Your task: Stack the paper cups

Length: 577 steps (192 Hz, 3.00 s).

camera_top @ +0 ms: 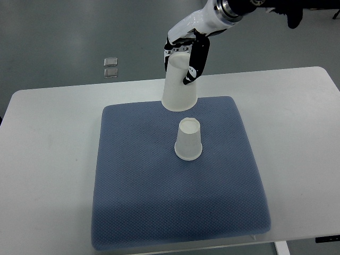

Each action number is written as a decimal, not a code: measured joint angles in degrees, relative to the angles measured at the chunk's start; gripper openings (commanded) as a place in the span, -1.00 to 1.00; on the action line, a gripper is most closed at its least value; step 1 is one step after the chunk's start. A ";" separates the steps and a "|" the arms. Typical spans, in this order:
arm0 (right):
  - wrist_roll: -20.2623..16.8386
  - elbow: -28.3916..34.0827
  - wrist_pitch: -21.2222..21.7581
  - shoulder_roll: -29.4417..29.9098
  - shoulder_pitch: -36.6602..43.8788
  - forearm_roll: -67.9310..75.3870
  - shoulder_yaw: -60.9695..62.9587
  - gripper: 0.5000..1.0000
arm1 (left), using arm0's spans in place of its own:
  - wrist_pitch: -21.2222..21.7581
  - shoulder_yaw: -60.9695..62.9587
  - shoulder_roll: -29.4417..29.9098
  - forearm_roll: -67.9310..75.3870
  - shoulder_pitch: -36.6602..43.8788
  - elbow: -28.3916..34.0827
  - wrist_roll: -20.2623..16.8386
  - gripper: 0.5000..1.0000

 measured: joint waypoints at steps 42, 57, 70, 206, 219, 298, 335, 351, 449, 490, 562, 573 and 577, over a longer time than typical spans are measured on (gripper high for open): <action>0.09 0.25 -0.94 0.08 -1.85 0.02 -0.48 -0.38 | 0.00 0.00 0.00 0.00 0.00 0.08 0.00 1.00; 0.10 0.32 -1.40 0.08 -2.40 0.02 -0.59 -0.38 | 0.00 0.00 0.00 0.00 0.00 0.09 0.00 1.00; 0.10 0.45 -1.71 -0.05 -2.81 0.02 -0.65 -0.38 | 0.00 0.00 0.00 0.00 0.00 0.09 0.00 1.00; 0.28 2.40 -5.58 -0.41 -6.55 0.18 -2.31 -0.37 | 0.00 -0.02 0.00 0.00 0.08 0.26 -0.04 1.00; 0.28 2.56 -6.15 -0.29 -7.01 0.19 -2.54 -0.37 | 0.00 -0.02 0.00 0.00 0.05 0.26 -0.04 1.00; 0.28 4.13 -8.21 -0.28 -7.90 0.20 -2.79 -0.35 | 0.00 0.00 0.00 0.01 0.03 0.17 -0.01 1.00; 0.28 4.57 -9.51 -0.28 -8.45 0.24 -2.79 -0.34 | 0.00 0.00 0.00 0.01 0.02 0.17 -0.01 1.00; 0.28 4.63 -9.72 -0.27 -8.82 0.24 -2.79 -0.34 | 0.00 0.00 0.00 0.01 0.02 0.17 -0.01 1.00; 0.20 4.65 -11.22 -0.04 -10.18 0.20 -3.91 -0.33 | 0.00 0.00 0.00 0.01 0.06 0.17 -0.04 1.00; 0.20 4.65 -11.95 0.40 -10.51 0.20 -4.02 -0.29 | 0.00 0.00 0.00 0.01 0.07 0.25 -0.04 1.00; 0.19 4.65 -13.04 1.39 -11.63 0.20 -4.02 -0.16 | 0.00 -0.05 0.00 0.01 0.09 0.30 -0.04 1.00; 0.19 4.65 -13.14 1.46 -11.80 0.20 -4.02 -0.16 | 0.01 -0.08 0.00 0.01 0.09 0.33 -0.04 1.00; 0.19 4.65 -13.16 1.50 -11.88 0.20 -4.02 -0.16 | 0.02 -0.08 0.00 0.01 0.09 0.34 -0.04 1.00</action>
